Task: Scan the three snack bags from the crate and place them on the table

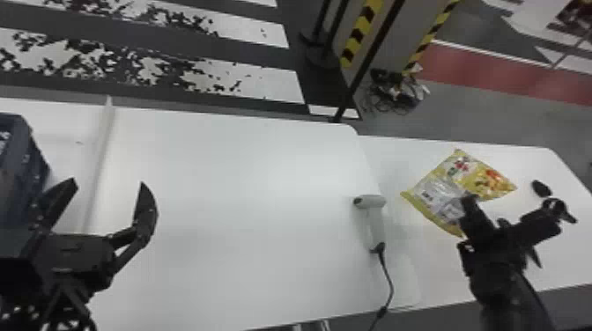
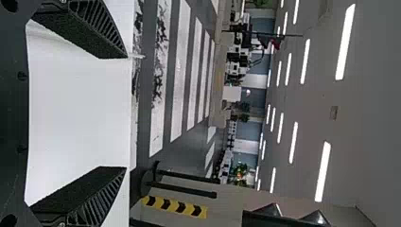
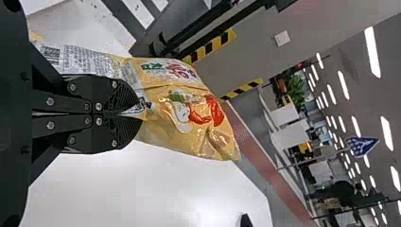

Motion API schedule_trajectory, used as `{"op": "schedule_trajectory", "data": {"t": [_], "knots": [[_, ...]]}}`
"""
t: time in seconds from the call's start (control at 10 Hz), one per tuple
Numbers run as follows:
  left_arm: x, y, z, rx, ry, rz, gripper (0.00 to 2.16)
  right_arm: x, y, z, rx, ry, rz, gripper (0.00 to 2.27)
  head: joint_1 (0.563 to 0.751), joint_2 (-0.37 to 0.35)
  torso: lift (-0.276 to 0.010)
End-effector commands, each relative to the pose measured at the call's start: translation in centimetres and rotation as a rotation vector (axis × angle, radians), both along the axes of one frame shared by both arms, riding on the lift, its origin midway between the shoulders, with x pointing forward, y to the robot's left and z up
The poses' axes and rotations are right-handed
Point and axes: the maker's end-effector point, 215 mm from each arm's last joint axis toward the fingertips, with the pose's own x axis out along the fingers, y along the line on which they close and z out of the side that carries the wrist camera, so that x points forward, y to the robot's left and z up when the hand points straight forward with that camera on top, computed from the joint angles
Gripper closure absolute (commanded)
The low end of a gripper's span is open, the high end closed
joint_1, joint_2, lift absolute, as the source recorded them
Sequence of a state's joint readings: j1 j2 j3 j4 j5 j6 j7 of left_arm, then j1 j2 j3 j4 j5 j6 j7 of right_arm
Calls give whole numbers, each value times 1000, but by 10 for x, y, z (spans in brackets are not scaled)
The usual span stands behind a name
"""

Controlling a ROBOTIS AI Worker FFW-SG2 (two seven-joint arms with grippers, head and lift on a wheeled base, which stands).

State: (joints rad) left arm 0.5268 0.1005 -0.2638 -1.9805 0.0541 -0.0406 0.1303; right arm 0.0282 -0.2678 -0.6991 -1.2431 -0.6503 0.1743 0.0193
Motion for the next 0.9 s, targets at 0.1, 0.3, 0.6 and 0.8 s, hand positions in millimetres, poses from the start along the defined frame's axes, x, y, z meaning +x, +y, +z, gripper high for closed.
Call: {"op": "schedule_trajectory", "data": {"t": [0.1,0.3,0.6,0.8], "knots": [[0,0,-2,-1,3,0,19,-7,-16,-41,-17,101,-71,2108,695,-350,-62],[-3,-1,1,-9,-6,-1,19,-11,-17,-62,-39,161,-76,2111,695,-350,-62],[-8,-4,3,-12,-12,-5,19,-1,-3,-68,-71,199,-25,603,695,-350,-62],[-12,-4,5,-15,-15,-3,19,2,7,-71,-98,210,3,9,695,-350,-62]]}}
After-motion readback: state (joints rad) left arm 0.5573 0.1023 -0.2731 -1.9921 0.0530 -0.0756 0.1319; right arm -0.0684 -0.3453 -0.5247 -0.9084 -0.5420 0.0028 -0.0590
